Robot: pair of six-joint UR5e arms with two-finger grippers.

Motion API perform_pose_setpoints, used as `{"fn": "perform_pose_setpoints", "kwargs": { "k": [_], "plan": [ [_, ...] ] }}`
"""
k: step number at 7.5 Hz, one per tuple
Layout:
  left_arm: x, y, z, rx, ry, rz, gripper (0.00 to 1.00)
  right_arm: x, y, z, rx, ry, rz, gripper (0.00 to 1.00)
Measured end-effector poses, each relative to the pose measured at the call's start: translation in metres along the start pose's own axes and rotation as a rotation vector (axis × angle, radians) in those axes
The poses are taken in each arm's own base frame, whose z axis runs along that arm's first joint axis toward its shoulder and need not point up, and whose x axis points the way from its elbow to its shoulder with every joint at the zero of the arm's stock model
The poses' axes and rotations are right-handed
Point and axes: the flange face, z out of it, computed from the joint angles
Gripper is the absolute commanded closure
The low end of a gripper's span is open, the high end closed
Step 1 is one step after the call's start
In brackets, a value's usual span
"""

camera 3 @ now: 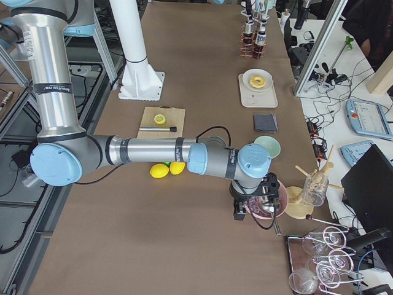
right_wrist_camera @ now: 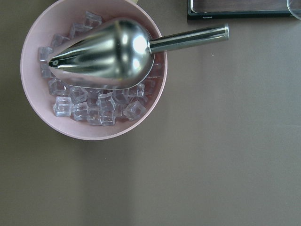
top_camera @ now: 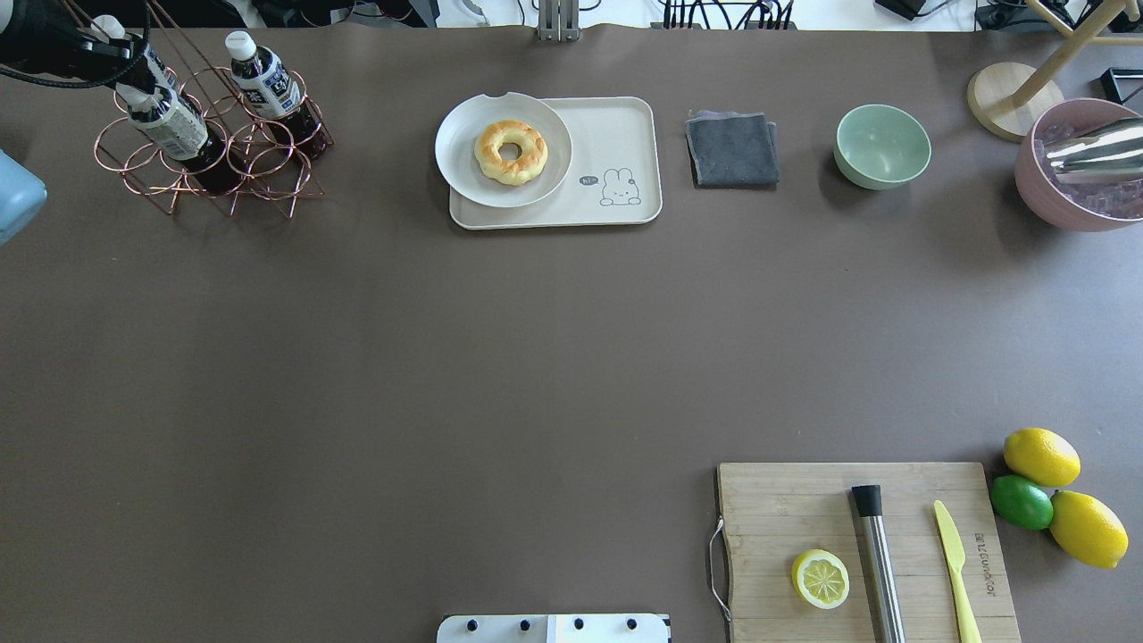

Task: Place tea on tray
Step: 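Close the left gripper on the bottle cap and lift it from the rack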

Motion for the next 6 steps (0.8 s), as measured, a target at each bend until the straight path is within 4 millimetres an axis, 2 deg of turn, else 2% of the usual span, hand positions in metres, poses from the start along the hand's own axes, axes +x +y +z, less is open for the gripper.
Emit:
{"fn": "perform_pose_setpoints", "kwargs": {
  "k": [3, 6],
  "plan": [
    [0.013, -0.018, -0.052, 0.015, -0.021, -0.02, 1.0, -0.001, -0.001, 0.0, 0.0, 0.0, 0.003, 0.0],
    [0.017, -0.024, -0.093, 0.025, -0.028, -0.021, 1.0, -0.001, -0.002, 0.0, -0.001, 0.0, 0.002, 0.0]
  ]
}}
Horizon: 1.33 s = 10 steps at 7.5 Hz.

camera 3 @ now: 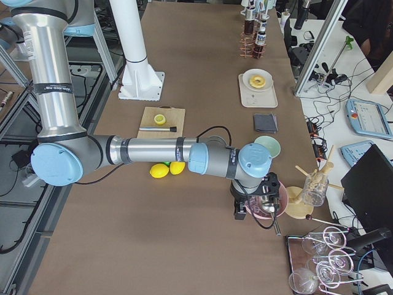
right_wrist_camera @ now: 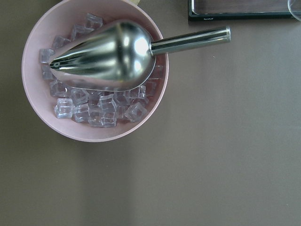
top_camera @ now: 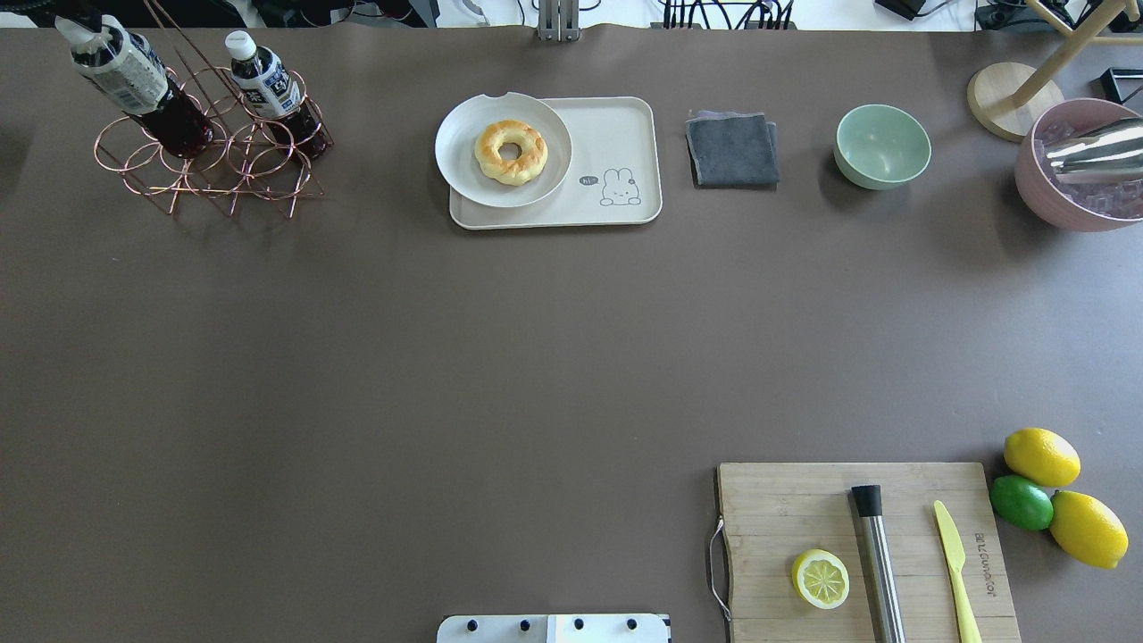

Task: Place tea on tray
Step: 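Close the left gripper on the bottle cap and lift it from the rack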

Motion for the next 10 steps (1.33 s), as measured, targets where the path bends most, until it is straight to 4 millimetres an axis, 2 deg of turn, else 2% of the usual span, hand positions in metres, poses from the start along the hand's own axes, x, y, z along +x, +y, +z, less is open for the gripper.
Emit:
{"fn": "perform_pose_setpoints", "kwargs": {
  "k": [2, 3, 4, 6, 8, 10],
  "plan": [
    [-0.004, -0.003, -0.039, 0.005, -0.015, 0.019, 1.0, 0.0, 0.0, 0.0, -0.001, 0.0, 0.0, 0.0],
    [-0.002, 0.001, -0.057, 0.009, -0.018, 0.023, 1.0, 0.0, 0.0, 0.001, -0.001, 0.0, 0.0, 0.0],
    [0.0, 0.01, -0.07, 0.01, -0.019, 0.021, 1.0, 0.0, 0.0, 0.001, -0.001, 0.0, 0.0, 0.0],
    [0.006, 0.035, -0.08, 0.006, -0.007, 0.006, 1.0, 0.001, 0.002, 0.002, -0.003, 0.0, 0.003, 0.0],
    [0.046, 0.067, -0.088, -0.004, 0.048, -0.043, 1.0, 0.003, 0.004, 0.004, -0.006, -0.001, 0.005, 0.0],
    [0.095, 0.096, -0.086, -0.025, 0.087, -0.09, 1.0, 0.004, 0.005, 0.004, -0.007, -0.002, 0.006, 0.0]
  ]
}}
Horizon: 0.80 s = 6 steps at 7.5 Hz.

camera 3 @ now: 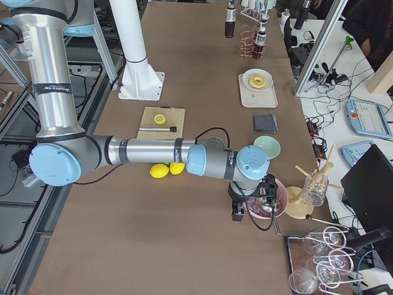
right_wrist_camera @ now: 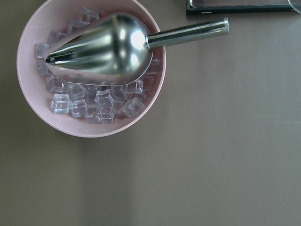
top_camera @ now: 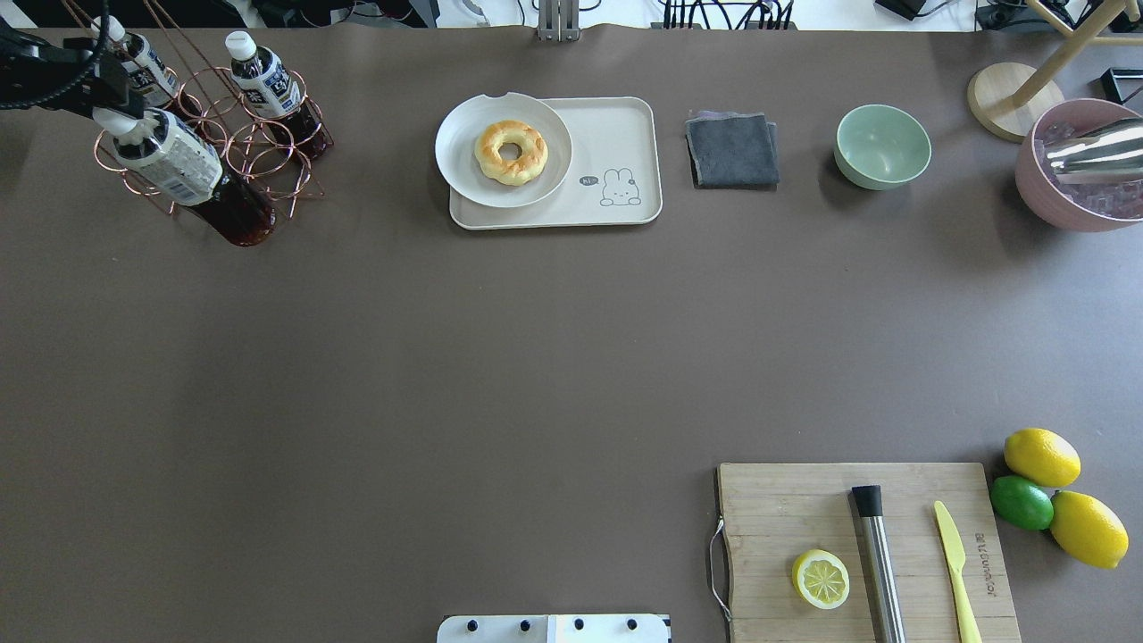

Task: Place tea on tray
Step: 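Close the left gripper on the bottle cap and lift it from the rack, then carry the tea bottle with the left gripper toward the tray and lower it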

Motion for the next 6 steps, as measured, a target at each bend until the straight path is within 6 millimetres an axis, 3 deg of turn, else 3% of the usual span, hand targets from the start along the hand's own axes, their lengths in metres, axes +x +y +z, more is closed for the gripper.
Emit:
{"fn": "perform_pose_setpoints", "kwargs": {
  "k": [3, 6],
  "plan": [
    [0.095, 0.018, 0.012, -0.027, -0.049, -0.032, 1.0, 0.001, 0.0, 0.001, -0.001, 0.001, 0.001, 0.0],
    [0.196, 0.043, 0.047, -0.027, -0.061, -0.07, 1.0, 0.001, 0.0, 0.001, -0.002, 0.004, 0.001, 0.0]
  ]
}}
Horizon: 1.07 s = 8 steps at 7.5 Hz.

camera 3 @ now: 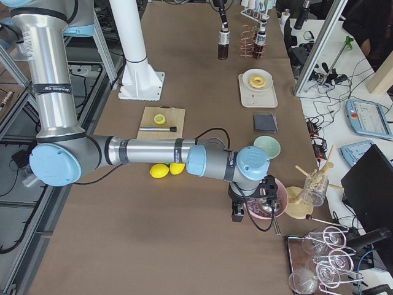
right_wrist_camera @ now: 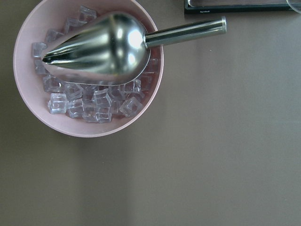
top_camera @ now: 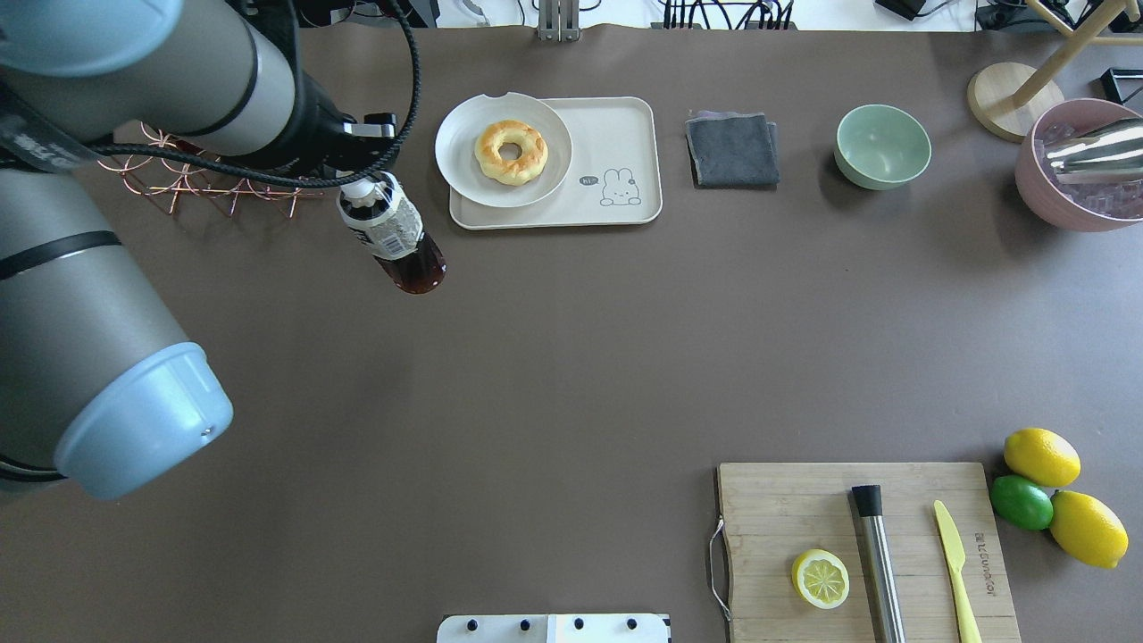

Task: Place tea on tray
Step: 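Carry the tea bottle with the left gripper toward the tray and lower it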

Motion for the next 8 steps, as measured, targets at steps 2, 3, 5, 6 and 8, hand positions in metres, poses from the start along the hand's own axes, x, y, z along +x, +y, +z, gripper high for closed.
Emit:
{"fn": "perform_pose_setpoints", "kwargs": {
  "k": [2, 3, 5, 6, 8],
  "plan": [
    [0.056, 0.021, 0.019, -0.003, -0.002, 0.017, 1.0, 0.0, 0.001, 0.0, 0.0, 0.001, 0.0, 0.0],
    [0.088, 0.035, 0.027, -0.003, -0.003, 0.026, 1.0, 0.0, 0.001, 0.0, 0.0, 0.001, 0.0, 0.0],
    [0.127, 0.059, 0.035, -0.004, 0.001, 0.037, 1.0, -0.001, -0.001, -0.001, 0.002, 0.001, -0.002, 0.0],
    [0.139, 0.074, 0.042, 0.002, -0.006, 0.051, 1.0, -0.001, -0.001, -0.001, 0.002, 0.0, -0.001, 0.0],
    [0.154, 0.102, 0.052, 0.002, -0.014, 0.082, 1.0, -0.001, -0.001, -0.001, 0.001, -0.001, 0.0, 0.0]
  ]
}}
